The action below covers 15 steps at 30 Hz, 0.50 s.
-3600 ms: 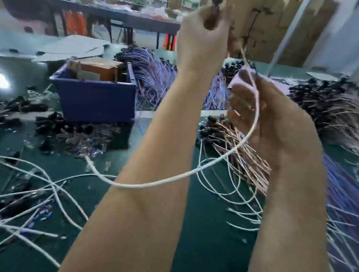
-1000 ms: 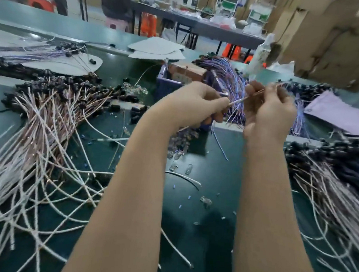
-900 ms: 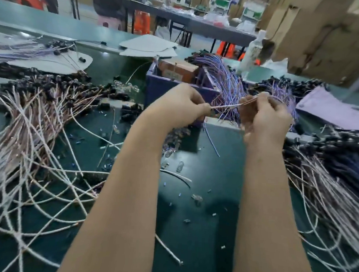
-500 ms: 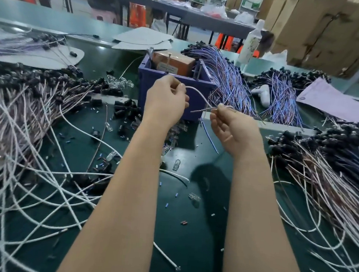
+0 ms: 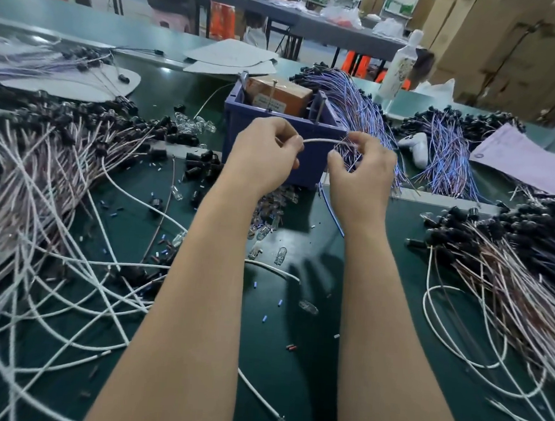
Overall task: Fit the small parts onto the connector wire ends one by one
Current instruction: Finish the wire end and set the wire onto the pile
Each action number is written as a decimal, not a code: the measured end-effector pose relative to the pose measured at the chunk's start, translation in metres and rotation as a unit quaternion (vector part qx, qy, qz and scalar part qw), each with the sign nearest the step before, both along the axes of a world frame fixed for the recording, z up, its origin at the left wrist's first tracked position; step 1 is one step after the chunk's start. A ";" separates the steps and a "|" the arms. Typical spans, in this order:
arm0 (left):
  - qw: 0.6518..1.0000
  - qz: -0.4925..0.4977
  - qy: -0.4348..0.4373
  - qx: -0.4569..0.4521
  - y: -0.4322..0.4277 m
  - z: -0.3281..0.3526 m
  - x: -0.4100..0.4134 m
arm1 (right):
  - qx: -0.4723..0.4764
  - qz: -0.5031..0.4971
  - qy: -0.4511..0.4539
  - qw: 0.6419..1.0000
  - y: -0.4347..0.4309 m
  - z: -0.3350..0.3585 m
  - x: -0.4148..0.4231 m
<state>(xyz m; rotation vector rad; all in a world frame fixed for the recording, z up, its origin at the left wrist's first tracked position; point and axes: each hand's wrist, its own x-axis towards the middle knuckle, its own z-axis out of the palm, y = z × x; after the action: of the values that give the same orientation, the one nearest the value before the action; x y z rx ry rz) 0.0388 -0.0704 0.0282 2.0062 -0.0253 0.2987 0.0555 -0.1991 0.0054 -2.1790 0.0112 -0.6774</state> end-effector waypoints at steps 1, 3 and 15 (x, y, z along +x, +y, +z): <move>1.000 -0.004 0.004 0.023 0.001 0.002 -0.002 | -0.014 -0.014 -0.010 1.000 -0.001 0.000 0.000; 0.998 -0.016 0.017 0.064 0.002 0.006 -0.005 | -0.039 -0.040 -0.017 0.998 -0.005 0.001 0.000; 0.971 0.180 -0.002 0.156 0.008 0.016 -0.010 | 0.098 0.008 0.057 0.994 -0.020 0.002 -0.001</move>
<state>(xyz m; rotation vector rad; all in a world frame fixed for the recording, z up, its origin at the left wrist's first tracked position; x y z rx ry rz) 0.0286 -0.0628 0.0443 2.3187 0.3106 0.5596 0.0550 -0.2187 0.0074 -2.0239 0.1161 -0.5186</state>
